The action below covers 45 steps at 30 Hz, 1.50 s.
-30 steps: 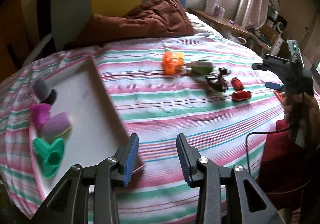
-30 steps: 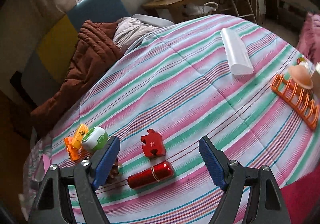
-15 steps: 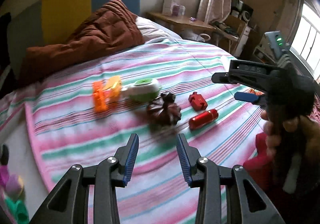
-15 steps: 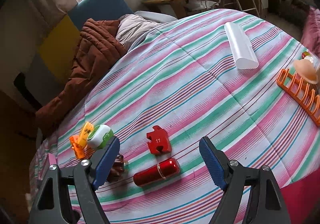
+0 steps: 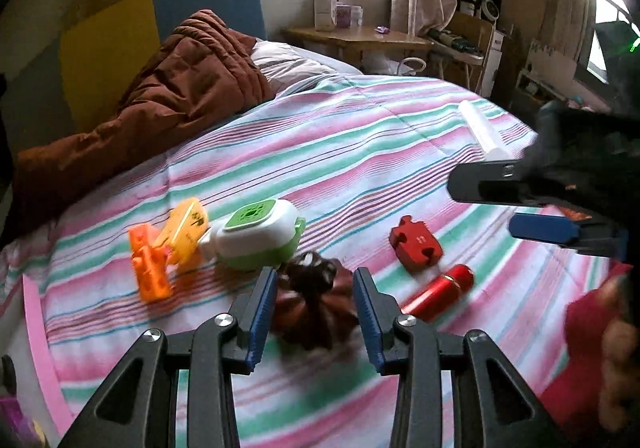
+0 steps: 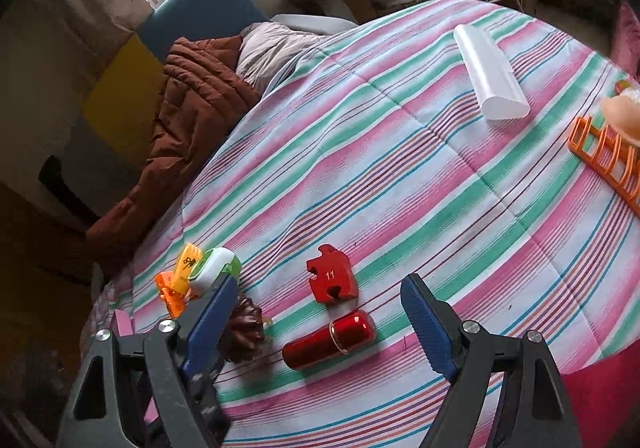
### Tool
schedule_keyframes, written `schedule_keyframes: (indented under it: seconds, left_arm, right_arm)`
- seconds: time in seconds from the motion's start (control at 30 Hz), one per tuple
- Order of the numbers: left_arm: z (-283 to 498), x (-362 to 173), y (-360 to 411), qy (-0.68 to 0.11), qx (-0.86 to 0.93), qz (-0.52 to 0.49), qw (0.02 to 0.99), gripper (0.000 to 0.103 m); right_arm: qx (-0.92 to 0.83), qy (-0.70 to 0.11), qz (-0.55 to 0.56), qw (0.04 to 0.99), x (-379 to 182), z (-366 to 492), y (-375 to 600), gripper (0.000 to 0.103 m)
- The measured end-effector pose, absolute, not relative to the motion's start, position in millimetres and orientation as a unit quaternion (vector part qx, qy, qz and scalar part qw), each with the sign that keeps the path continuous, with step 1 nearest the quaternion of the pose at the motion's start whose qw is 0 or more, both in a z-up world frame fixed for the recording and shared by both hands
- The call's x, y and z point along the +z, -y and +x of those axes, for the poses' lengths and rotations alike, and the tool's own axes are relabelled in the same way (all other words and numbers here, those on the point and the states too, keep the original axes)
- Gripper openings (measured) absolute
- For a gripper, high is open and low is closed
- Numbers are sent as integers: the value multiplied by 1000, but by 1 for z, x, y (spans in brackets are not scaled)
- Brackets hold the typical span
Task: Organize rigid objects
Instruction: 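Grasp the brown ruffled toy with the left tool, then lift the brown ruffled toy with the left tool while the right tool grasps the red tube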
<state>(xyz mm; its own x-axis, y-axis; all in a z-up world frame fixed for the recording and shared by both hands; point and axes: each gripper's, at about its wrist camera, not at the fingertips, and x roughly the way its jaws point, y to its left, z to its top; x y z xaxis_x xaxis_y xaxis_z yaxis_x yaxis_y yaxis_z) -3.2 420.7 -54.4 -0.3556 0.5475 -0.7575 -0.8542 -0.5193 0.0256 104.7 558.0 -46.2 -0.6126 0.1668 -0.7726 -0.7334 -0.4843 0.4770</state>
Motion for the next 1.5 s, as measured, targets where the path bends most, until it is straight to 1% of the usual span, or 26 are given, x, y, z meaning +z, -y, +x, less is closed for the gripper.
schedule_keyframes:
  seconds: [0.03, 0.07, 0.13, 0.2, 0.37, 0.63, 0.7, 0.9, 1.03, 1.13, 1.5]
  left_arm:
    - [-4, -57, -423, -215, 796, -354, 440, 31]
    - [-6, -58, -425, -215, 797, -352, 442, 25]
    - [-10, -59, -423, -203, 788, -361, 456, 23]
    - [-12, -57, -412, -183, 780, -375, 467, 22]
    - [0, -46, -375, -168, 783, -377, 466, 22]
    - [13, -38, -320, -146, 790, -393, 447, 22]
    - [19, -34, -308, -146, 793, -389, 446, 22]
    - [24, -32, -280, -131, 793, -402, 438, 22]
    - [24, -29, -262, -120, 798, -405, 431, 23]
    - [22, -26, -250, -114, 802, -405, 424, 23]
    - [26, -22, -233, -105, 798, -412, 427, 23]
  right_arm:
    - [792, -422, -337, 283, -46, 104, -559, 85]
    - [792, -423, -338, 282, -47, 104, -559, 85]
    - [792, -422, -339, 283, -48, 103, -559, 85]
    - [790, -423, -342, 284, -49, 103, -559, 85]
    - [786, -426, -351, 279, -53, 100, -561, 85]
    - [775, -409, -404, 261, -68, 86, -554, 85]
    - [774, -396, -426, 250, -74, 79, -549, 88]
    - [775, -334, -474, 252, -83, 61, -532, 90]
    - [773, -316, -489, 252, -88, 57, -529, 93]
    - [772, -290, -501, 262, -91, 54, -526, 93]
    - [768, -249, -527, 265, -98, 48, -521, 93]
